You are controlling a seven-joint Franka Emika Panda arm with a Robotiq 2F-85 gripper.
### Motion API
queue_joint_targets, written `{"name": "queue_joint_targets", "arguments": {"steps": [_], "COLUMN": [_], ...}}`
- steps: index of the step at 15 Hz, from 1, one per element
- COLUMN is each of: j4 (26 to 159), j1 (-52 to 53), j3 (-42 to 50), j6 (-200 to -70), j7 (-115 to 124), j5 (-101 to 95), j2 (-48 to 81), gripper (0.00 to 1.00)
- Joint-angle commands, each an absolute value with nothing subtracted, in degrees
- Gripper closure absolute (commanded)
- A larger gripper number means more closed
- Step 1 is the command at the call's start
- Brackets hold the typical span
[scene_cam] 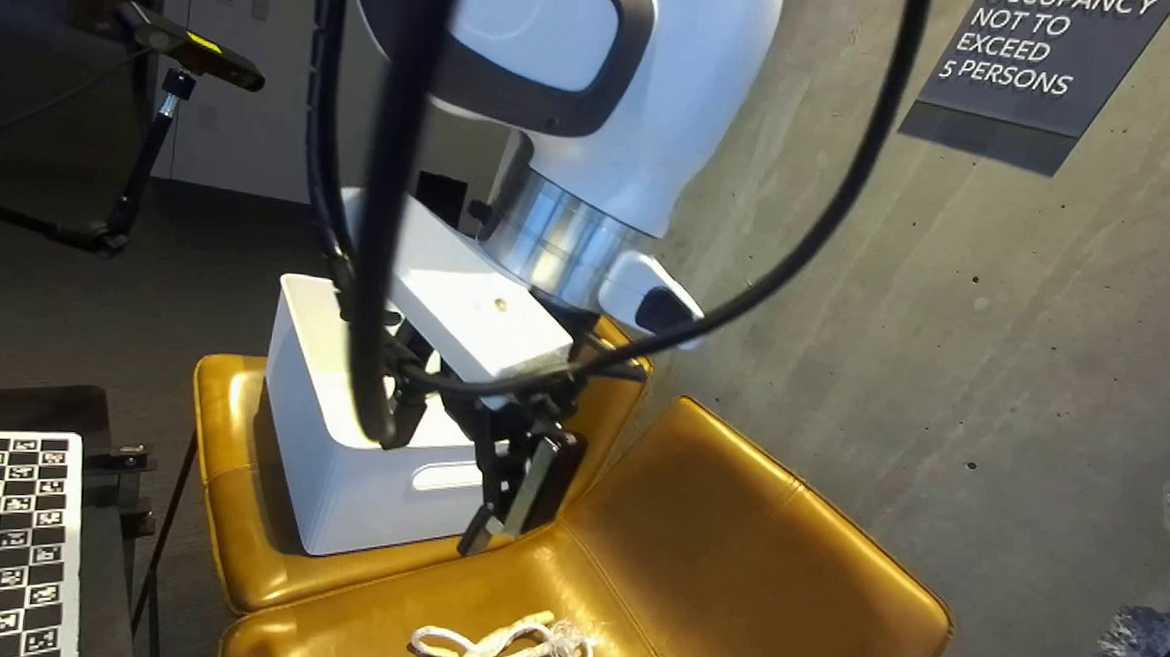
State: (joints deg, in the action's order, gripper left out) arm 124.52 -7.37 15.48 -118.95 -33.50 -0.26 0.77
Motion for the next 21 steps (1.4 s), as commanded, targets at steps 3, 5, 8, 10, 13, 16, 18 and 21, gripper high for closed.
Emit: {"name": "queue_joint_targets", "arguments": {"steps": [3, 5, 8, 10, 13, 16, 18, 21], "j4": [116.0, 115.0, 113.8, 112.5, 110.9, 111.0, 111.5, 112.6], "j1": [-12.0, -12.7, -13.1, -13.1, -13.1, -12.4, -11.8, -9.6], "j3": [13.1, 11.3, 8.1, 6.3, 4.4, 3.2, 2.7, 3.1], "j6": [-126.8, -130.9, -138.1, -142.3, -145.7, -147.9, -148.9, -150.0], "j7": [-38.5, -37.3, -34.7, -31.9, -25.6, -19.3, -15.7, -9.0], "j5": [4.5, 5.4, 6.4, 6.3, 5.9, 6.0, 5.9, 5.1], "j2": [14.4, 17.8, 23.2, 26.8, 30.8, 32.7, 33.6, 34.6], "gripper": [0.00, 0.00, 0.00, 0.00, 0.00, 0.00, 0.00, 0.00]}}
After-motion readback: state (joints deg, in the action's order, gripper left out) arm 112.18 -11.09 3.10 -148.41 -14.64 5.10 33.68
